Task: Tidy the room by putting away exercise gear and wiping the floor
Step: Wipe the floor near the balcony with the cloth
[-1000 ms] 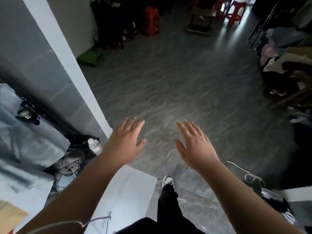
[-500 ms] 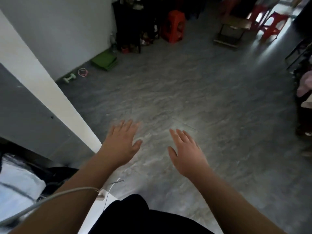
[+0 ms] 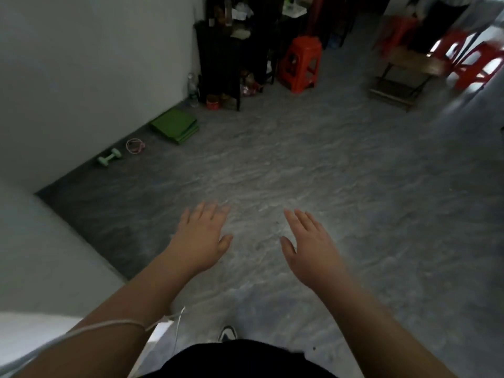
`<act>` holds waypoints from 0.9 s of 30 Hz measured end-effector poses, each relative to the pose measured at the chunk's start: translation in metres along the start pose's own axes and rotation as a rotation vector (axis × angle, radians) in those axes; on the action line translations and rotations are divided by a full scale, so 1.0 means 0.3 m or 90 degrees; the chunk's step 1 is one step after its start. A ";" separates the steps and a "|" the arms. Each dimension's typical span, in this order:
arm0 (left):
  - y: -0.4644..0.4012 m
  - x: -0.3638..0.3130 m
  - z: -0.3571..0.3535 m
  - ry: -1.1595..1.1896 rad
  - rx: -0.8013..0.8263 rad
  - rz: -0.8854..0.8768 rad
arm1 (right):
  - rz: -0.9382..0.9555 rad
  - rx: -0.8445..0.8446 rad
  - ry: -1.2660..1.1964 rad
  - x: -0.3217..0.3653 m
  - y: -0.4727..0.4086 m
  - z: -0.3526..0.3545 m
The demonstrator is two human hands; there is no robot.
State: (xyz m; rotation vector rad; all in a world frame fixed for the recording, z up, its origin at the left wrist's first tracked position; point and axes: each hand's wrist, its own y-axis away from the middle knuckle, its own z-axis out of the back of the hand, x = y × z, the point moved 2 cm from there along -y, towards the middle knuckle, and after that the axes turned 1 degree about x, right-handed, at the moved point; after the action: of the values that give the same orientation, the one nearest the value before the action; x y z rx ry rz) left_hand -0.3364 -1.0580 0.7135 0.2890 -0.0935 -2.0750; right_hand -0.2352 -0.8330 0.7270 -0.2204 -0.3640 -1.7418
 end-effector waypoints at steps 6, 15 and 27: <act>-0.524 0.020 0.127 0.027 0.004 0.013 | -0.013 0.000 -0.003 -0.108 -0.491 0.106; -1.376 0.049 0.296 0.035 -0.038 0.055 | 0.028 0.004 0.011 -0.389 -1.387 0.314; -2.322 0.263 0.541 0.049 -0.052 0.118 | 0.100 0.014 0.050 -0.400 -2.463 0.522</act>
State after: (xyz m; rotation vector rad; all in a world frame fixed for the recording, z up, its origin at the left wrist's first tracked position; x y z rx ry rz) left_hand -1.0029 -0.7870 0.7283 0.2987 0.0117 -1.8759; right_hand -0.9419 -0.5406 0.7423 -0.1599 -0.3006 -1.5864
